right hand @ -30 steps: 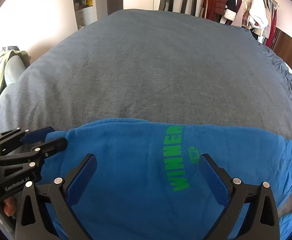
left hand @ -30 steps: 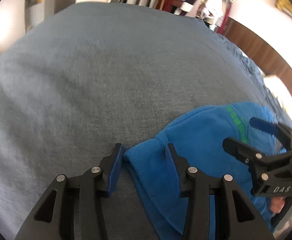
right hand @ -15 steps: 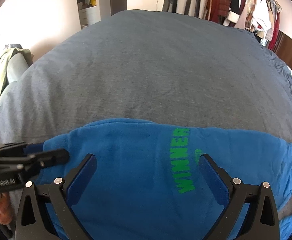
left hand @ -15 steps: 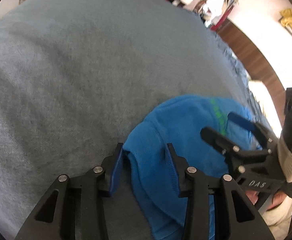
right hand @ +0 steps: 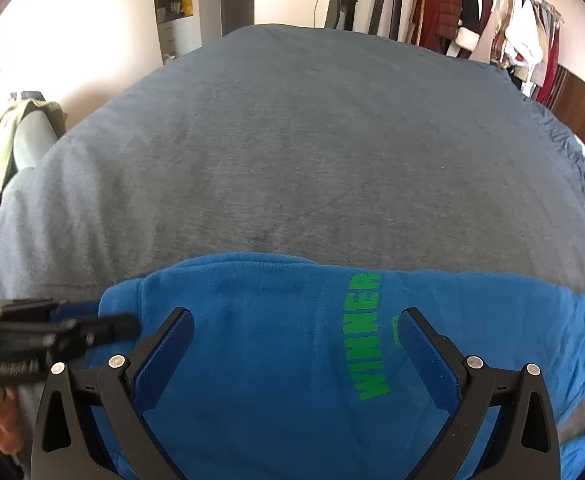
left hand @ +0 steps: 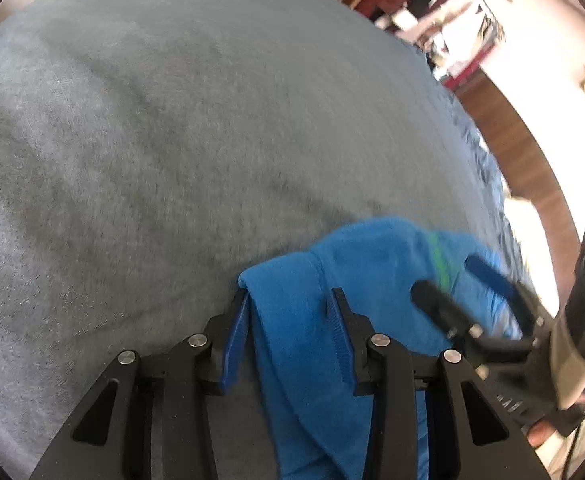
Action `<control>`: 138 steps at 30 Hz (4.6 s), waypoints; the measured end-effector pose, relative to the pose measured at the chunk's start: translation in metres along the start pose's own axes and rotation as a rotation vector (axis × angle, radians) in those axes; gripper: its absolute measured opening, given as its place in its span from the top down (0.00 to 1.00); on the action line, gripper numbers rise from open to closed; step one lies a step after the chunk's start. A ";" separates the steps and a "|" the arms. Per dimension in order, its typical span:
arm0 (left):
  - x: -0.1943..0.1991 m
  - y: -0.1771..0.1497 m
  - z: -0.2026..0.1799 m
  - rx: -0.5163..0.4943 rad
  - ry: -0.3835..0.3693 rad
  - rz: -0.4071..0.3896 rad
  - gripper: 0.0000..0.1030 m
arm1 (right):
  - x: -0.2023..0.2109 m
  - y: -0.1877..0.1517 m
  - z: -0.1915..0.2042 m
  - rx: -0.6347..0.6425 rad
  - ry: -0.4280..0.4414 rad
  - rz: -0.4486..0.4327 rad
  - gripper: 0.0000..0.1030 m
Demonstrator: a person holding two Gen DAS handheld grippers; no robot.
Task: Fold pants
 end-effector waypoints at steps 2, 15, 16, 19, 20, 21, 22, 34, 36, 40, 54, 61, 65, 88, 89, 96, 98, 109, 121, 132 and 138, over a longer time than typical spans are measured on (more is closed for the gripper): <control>0.010 0.000 -0.005 -0.010 -0.008 -0.053 0.64 | 0.000 0.001 -0.002 -0.001 0.001 0.000 0.00; -0.014 -0.002 -0.002 -0.016 0.058 -0.019 0.72 | -0.004 -0.001 -0.003 -0.027 0.006 0.017 0.00; -0.013 -0.002 -0.004 -0.012 0.059 -0.028 0.73 | -0.004 -0.001 -0.003 -0.030 0.012 0.022 0.00; -0.003 -0.006 -0.012 -0.052 0.090 -0.070 0.80 | -0.003 -0.003 -0.005 -0.033 0.018 0.026 0.00; 0.003 -0.010 -0.019 -0.079 0.107 -0.095 0.82 | -0.002 -0.003 -0.007 -0.035 0.017 0.025 0.00; 0.006 -0.011 -0.025 -0.102 0.121 -0.110 0.84 | -0.001 -0.004 -0.010 -0.042 0.017 0.025 0.00; 0.011 -0.013 -0.032 -0.131 0.135 -0.132 0.85 | 0.001 -0.004 -0.012 -0.047 0.018 0.023 0.00; 0.045 -0.042 -0.106 -0.337 0.139 -0.172 0.91 | 0.041 -0.019 -0.049 -0.095 0.042 -0.034 0.00; 0.048 -0.051 -0.114 -0.351 0.133 -0.169 0.91 | 0.051 -0.022 -0.055 -0.092 0.038 -0.048 0.00; 0.052 -0.066 -0.137 -0.406 0.134 -0.162 0.91 | 0.075 -0.031 -0.066 -0.080 0.025 -0.091 0.00; 0.098 -0.135 -0.187 -0.495 0.074 -0.183 0.92 | 0.157 -0.077 -0.085 -0.094 0.021 -0.155 0.00; 0.103 -0.182 -0.186 -0.472 0.059 -0.142 0.92 | 0.176 -0.116 -0.084 -0.103 0.009 -0.107 0.00; 0.099 -0.206 -0.179 -0.448 0.065 -0.117 0.92 | 0.180 -0.139 -0.082 -0.086 -0.010 -0.078 0.00; 0.083 -0.260 -0.195 -0.373 0.261 -0.095 0.87 | 0.168 -0.187 -0.101 -0.073 0.061 0.017 0.00; 0.084 -0.259 -0.201 -0.378 0.276 -0.107 0.86 | 0.170 -0.187 -0.105 -0.078 0.068 0.012 0.00; 0.079 -0.248 -0.254 -0.438 0.309 -0.175 0.74 | 0.185 -0.182 -0.140 -0.094 0.078 -0.044 0.00; 0.071 -0.246 -0.273 -0.457 0.334 -0.204 0.62 | 0.188 -0.180 -0.156 -0.110 0.079 -0.063 0.00; 0.000 -0.218 -0.364 -0.528 0.309 -0.274 0.43 | 0.187 -0.158 -0.272 -0.100 -0.041 -0.196 0.00; -0.125 -0.156 -0.423 -0.478 0.241 -0.122 0.42 | 0.129 -0.119 -0.393 -0.072 -0.150 -0.151 0.00; -0.217 -0.085 -0.449 -0.491 0.276 0.050 0.42 | 0.035 -0.060 -0.457 0.028 -0.090 0.048 0.00; -0.256 -0.040 -0.444 -0.444 0.300 0.163 0.42 | -0.016 -0.027 -0.472 0.063 -0.007 0.169 0.01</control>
Point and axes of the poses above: each gripper's, at about its wrist camera, not at the fingertips, and x roughly against the way its jaws point, z to its left, y to its top, the point moved 1 cm from there along -x, roughly the way its jaws point, and after that the axes turned 13 degrees about -y, right-handed, at the moved point
